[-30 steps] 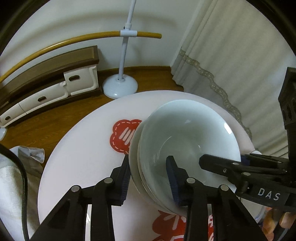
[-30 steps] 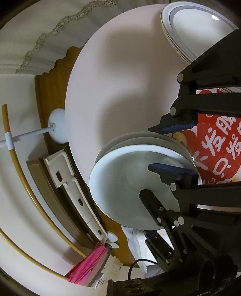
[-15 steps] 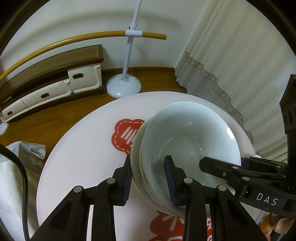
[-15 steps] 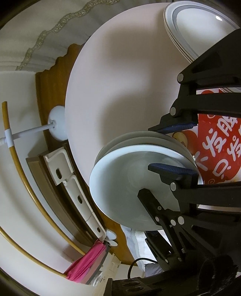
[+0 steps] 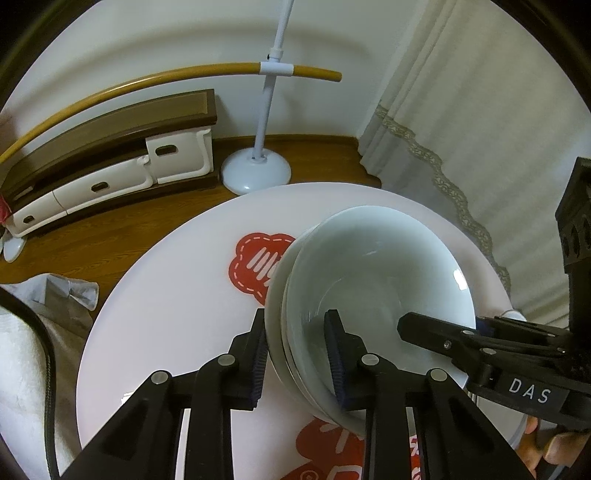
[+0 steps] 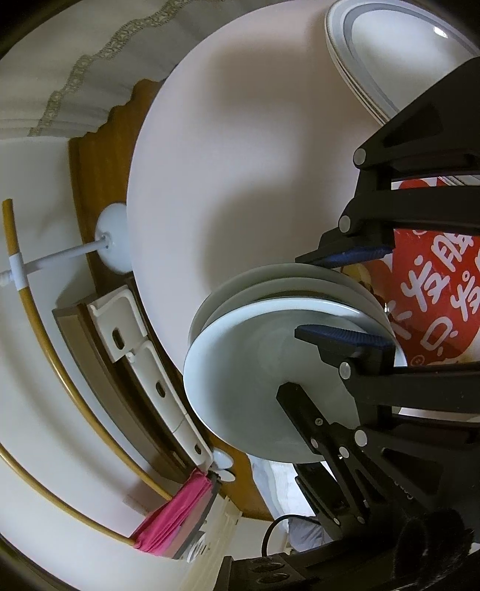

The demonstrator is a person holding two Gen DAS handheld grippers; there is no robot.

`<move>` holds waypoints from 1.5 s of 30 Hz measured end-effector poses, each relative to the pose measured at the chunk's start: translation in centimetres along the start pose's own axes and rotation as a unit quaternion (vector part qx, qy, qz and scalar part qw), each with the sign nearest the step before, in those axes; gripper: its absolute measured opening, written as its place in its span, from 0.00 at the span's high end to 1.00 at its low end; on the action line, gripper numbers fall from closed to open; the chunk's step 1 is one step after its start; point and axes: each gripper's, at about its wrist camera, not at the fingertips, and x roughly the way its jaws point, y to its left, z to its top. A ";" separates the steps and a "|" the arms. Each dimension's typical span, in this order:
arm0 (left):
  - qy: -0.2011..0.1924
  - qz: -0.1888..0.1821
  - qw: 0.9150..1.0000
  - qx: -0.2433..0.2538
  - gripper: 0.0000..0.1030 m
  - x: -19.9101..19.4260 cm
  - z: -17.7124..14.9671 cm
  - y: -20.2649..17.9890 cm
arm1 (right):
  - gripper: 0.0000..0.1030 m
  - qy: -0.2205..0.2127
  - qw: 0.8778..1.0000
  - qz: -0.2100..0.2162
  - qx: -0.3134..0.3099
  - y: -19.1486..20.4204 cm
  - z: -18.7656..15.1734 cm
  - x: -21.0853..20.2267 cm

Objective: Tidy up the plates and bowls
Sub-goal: 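Lift the bowl stack and carry it over the grey-rimmed plate stack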

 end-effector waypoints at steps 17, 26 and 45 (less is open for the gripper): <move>-0.012 0.005 1.000 -0.001 0.76 -3.0 -1.6 -1.3 | 0.70 0.002 1.000 0.023 -0.004 -0.2 -1.8 -1.9; -0.026 0.005 1.000 0.005 0.76 -6.0 -3.6 -3.3 | 0.70 -0.008 0.999 0.033 -0.007 -0.7 -3.6 -4.5; -0.058 -0.015 0.997 0.045 0.76 -11.9 -9.8 -11.9 | 0.70 -0.054 0.998 0.035 -0.001 -5.4 -9.1 -13.6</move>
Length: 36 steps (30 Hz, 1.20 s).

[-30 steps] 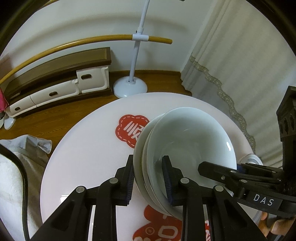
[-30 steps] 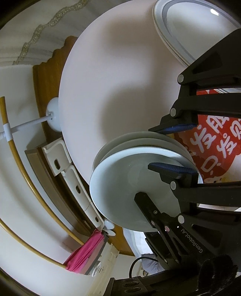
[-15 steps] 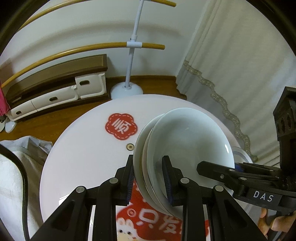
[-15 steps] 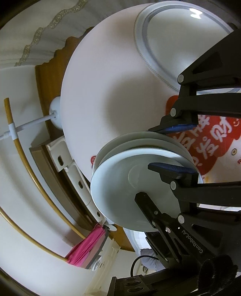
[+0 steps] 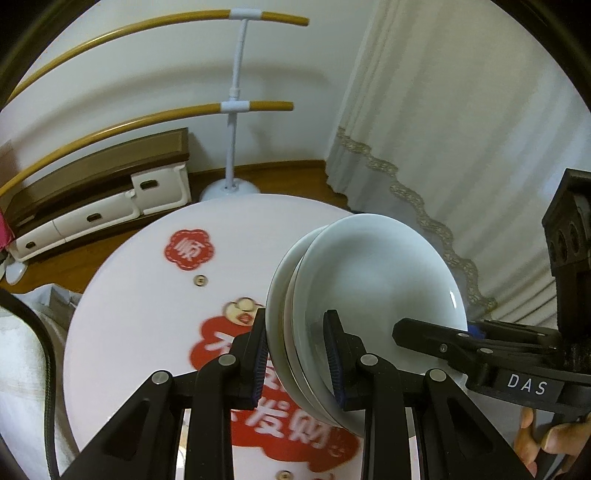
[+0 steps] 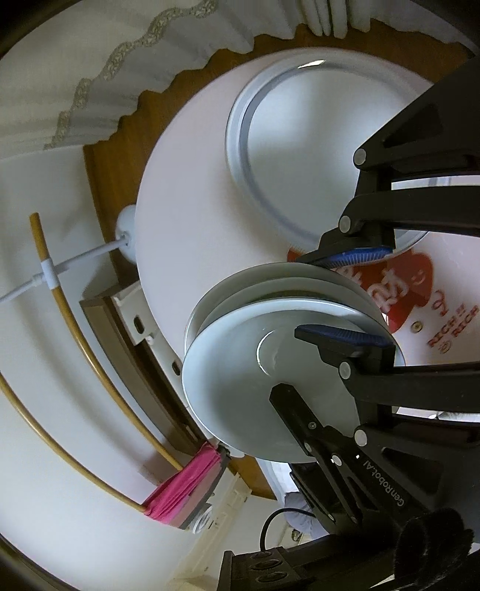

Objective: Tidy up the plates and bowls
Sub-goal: 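Lift the bowl stack and carry it over the grey-rimmed plate stack, then lower the bowl stack onto the center of the plate stack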

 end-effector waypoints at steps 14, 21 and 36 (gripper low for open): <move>0.021 -0.027 0.999 0.029 0.77 1.8 -1.2 -7.9 | 0.70 -0.014 0.999 -0.021 0.027 -6.3 -2.5 -4.1; 0.035 -0.033 0.998 0.035 0.77 3.8 -1.4 -10.3 | 0.70 -0.007 0.999 -0.034 0.037 -8.9 -3.1 -4.3; 0.063 -0.042 0.997 0.029 0.77 7.7 -1.7 -12.3 | 0.70 0.012 0.997 -0.047 0.053 -11.7 -3.6 -3.0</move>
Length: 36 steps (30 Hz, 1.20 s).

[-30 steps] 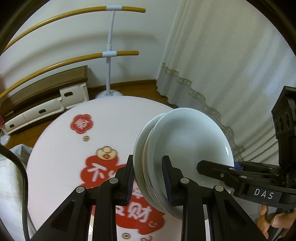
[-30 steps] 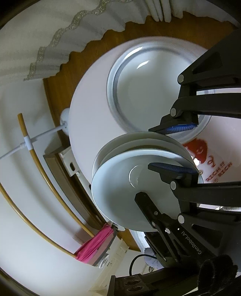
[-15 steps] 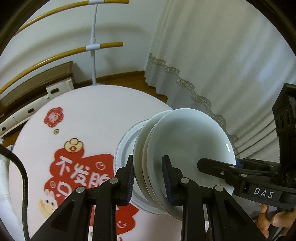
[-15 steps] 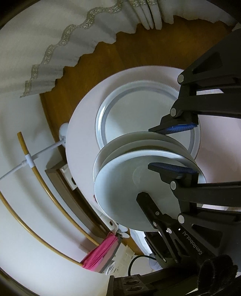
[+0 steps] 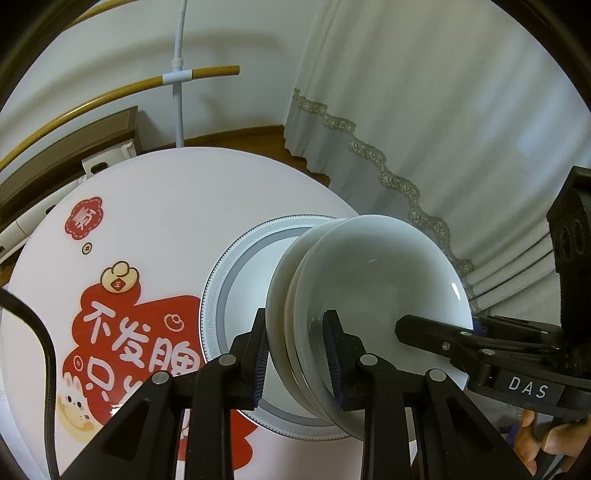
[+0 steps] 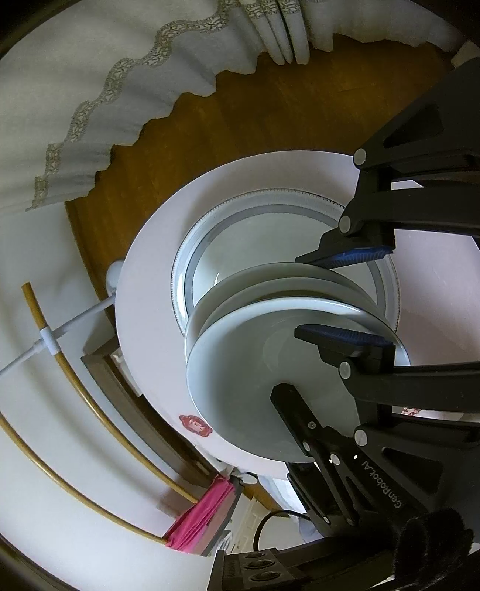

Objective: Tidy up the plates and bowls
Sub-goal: 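Lower the bowl stack onto the center of the plate stack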

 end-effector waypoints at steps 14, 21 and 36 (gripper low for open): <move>0.007 -0.004 1.000 -0.004 0.77 1.5 0.2 0.6 | 0.70 0.010 1.000 -0.005 0.006 0.0 0.1 0.7; 0.008 -0.009 1.000 -0.012 0.76 1.6 0.4 0.9 | 0.70 0.011 1.000 -0.005 0.006 -0.1 0.2 0.6; 0.014 -0.015 0.999 -0.039 0.75 2.2 1.0 1.7 | 0.68 0.013 1.000 -0.008 0.009 -0.2 0.6 0.9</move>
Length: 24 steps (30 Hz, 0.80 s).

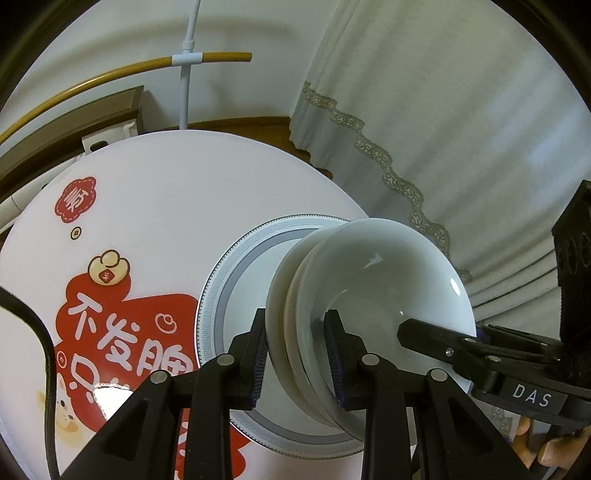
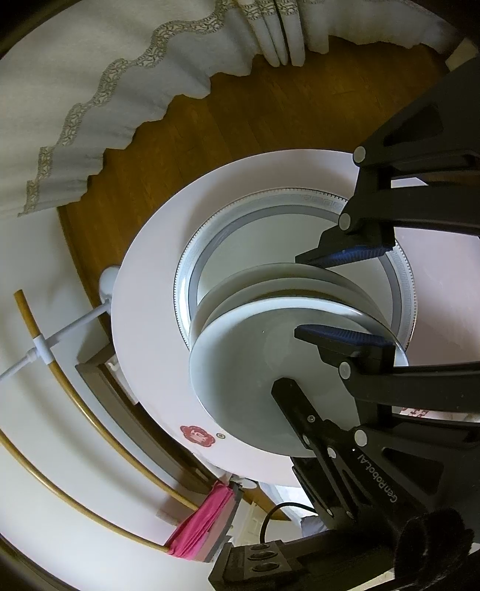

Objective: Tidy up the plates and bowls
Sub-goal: 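Lower the bowl stack onto the center of the plate stack, then open both grippers and pull them back from the bowls on the plates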

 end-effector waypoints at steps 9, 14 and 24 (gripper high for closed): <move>-0.045 -0.001 0.999 0.002 0.48 -2.0 0.0 0.3 | 0.64 -0.002 1.000 0.000 0.000 0.1 0.2 0.0; -0.076 0.009 0.997 -0.018 0.41 -3.8 -0.7 1.7 | 0.49 -0.014 1.000 -0.003 -0.006 0.6 0.2 -0.7; -0.157 0.048 0.986 -0.032 0.20 -10.0 -5.1 4.0 | 0.27 -0.061 0.998 0.009 -0.022 1.0 -0.8 -4.5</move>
